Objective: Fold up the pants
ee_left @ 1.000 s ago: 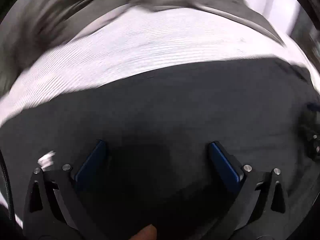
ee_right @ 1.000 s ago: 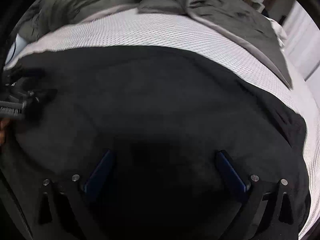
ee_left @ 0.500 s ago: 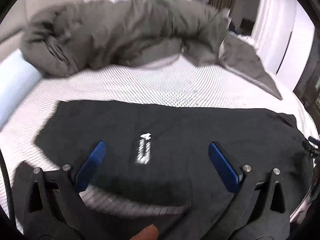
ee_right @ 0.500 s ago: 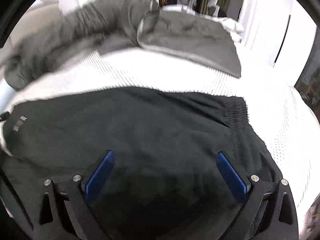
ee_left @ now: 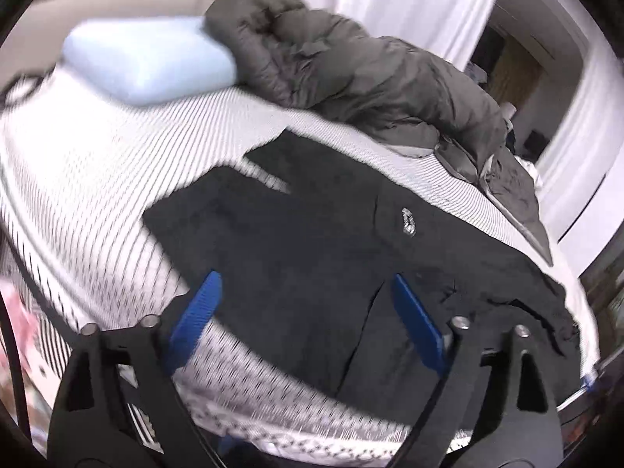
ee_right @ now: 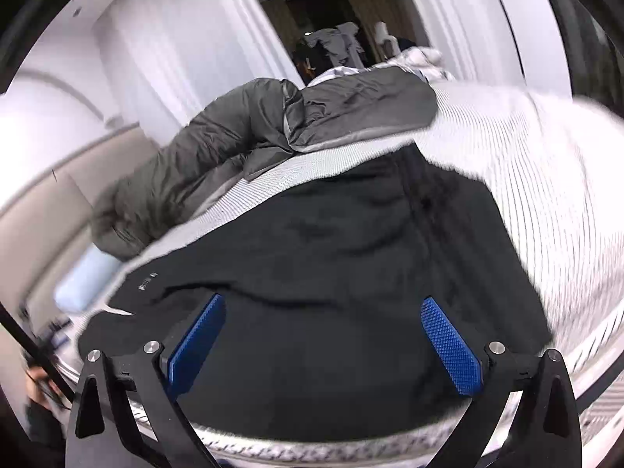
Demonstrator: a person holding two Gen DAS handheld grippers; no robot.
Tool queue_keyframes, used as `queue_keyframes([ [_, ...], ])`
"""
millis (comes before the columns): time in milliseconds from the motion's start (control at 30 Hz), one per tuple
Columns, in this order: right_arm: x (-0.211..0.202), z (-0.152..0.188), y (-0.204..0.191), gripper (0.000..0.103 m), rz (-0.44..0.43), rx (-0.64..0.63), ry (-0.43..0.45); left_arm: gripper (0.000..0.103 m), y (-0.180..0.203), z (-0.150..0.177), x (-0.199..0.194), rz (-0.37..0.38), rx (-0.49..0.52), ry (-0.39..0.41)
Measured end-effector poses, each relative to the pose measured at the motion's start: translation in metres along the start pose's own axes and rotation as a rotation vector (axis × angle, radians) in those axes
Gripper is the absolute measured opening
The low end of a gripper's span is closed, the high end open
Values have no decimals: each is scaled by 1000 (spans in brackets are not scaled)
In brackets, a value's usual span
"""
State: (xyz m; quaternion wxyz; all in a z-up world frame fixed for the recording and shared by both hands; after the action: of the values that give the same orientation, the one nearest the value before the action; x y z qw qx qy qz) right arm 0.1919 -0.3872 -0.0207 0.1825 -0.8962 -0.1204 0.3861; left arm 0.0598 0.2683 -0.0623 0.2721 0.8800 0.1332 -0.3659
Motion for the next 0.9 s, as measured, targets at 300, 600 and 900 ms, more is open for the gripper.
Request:
queue_keyframes([
  [300, -2, 30, 29, 102, 2, 75, -42, 77, -19, 32, 38, 169, -127, -107],
  [600, -4, 37, 40, 102, 15, 117, -45, 5, -6, 10, 58, 99, -126, -47],
  [900, 5, 42, 83, 82, -23, 257, -42, 2, -6, 8, 47, 121, -111, -4],
])
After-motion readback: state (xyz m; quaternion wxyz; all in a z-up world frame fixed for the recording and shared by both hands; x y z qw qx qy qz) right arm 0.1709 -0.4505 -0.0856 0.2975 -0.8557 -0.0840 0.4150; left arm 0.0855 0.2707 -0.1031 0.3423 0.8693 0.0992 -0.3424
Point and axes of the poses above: each gripper's, at about its wrist camera, not at the fingertips, and x roughly the way its jaws point, y to its right, z to its underside, the point moved 6 cm from there along x, roughly the way its jaws point, and after that the axes turned 8 degrees about -y, right-handed, at the moved point
